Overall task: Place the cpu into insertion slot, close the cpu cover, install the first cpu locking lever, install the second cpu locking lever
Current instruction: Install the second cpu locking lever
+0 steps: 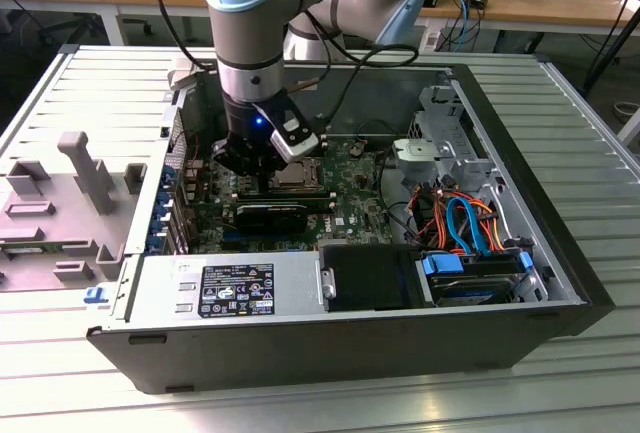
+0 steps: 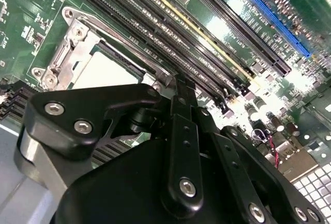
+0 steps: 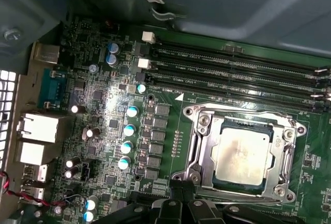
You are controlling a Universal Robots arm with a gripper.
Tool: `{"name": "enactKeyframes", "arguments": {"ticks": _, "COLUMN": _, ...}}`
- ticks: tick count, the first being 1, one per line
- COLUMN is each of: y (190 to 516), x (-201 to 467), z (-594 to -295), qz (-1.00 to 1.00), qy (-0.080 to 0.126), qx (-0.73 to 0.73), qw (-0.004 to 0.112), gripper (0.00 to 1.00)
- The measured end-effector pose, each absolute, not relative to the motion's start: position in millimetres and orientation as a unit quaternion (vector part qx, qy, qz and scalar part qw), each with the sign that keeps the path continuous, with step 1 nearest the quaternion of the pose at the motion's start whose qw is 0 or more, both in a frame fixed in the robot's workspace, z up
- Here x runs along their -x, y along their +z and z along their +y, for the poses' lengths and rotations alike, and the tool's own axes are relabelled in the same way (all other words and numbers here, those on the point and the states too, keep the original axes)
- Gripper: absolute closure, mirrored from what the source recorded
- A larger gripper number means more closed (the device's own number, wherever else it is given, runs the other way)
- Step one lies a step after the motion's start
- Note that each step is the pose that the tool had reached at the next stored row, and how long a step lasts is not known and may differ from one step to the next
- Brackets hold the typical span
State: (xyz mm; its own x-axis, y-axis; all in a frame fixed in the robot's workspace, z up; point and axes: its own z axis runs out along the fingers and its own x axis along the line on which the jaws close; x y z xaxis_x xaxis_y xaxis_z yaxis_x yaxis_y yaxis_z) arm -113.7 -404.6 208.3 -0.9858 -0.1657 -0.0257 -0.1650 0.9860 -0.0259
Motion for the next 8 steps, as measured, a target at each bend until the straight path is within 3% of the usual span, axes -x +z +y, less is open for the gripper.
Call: {"name": "enactKeyframes", "arguments": {"ticks": 8, "y": 225.2, "x": 112.1, "z": -403.9, "qz": 0.996, "qy": -0.012, "qx": 0.084, "qw": 0.014, "gripper": 0.89}}
